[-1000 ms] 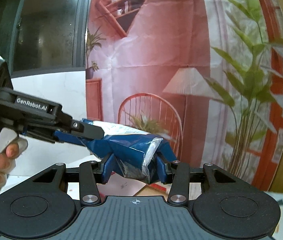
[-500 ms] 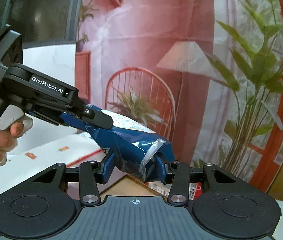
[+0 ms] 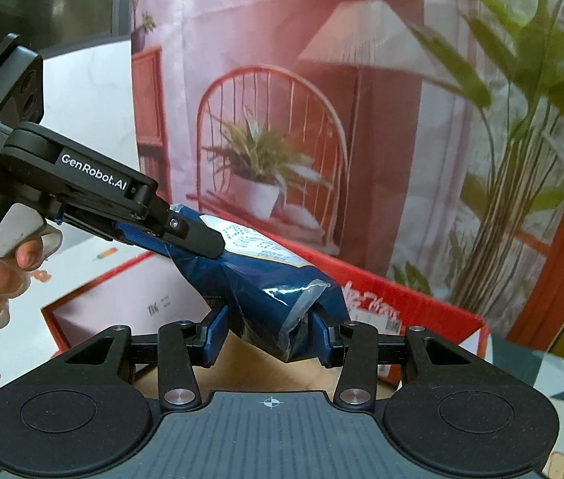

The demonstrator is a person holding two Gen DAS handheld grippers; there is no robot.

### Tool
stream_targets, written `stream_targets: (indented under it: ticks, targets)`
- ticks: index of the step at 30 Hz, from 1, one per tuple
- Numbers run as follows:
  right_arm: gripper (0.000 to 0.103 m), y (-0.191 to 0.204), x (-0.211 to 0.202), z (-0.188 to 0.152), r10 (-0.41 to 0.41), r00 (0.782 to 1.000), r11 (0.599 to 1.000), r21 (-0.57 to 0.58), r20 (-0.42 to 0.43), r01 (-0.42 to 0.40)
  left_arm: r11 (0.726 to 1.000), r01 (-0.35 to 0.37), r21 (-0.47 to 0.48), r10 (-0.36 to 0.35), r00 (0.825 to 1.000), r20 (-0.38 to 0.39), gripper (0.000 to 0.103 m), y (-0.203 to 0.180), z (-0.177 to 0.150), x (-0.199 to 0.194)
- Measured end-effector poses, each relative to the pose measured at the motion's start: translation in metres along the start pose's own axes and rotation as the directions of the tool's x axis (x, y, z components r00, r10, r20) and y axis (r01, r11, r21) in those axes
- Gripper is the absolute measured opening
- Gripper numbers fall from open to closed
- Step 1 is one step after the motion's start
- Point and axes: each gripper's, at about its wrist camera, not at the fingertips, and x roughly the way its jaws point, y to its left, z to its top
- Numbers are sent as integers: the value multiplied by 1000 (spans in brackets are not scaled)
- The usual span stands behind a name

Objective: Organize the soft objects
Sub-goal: 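Lower the blue bag into the red box and open the left gripper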

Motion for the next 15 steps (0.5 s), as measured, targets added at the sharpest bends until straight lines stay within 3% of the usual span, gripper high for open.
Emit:
stream_targets:
  ticks: [10, 15]
  targets:
    - [43, 4, 0, -13, 25, 995, 1000, -5, -97, -26, 999, -38, 8, 39, 998, -59, 51, 9, -18, -13]
    - [43, 8, -7, -20, 26, 993, 1000, 1, -115, -26, 999, -42, 14, 43, 998, -48, 51, 9, -25, -26]
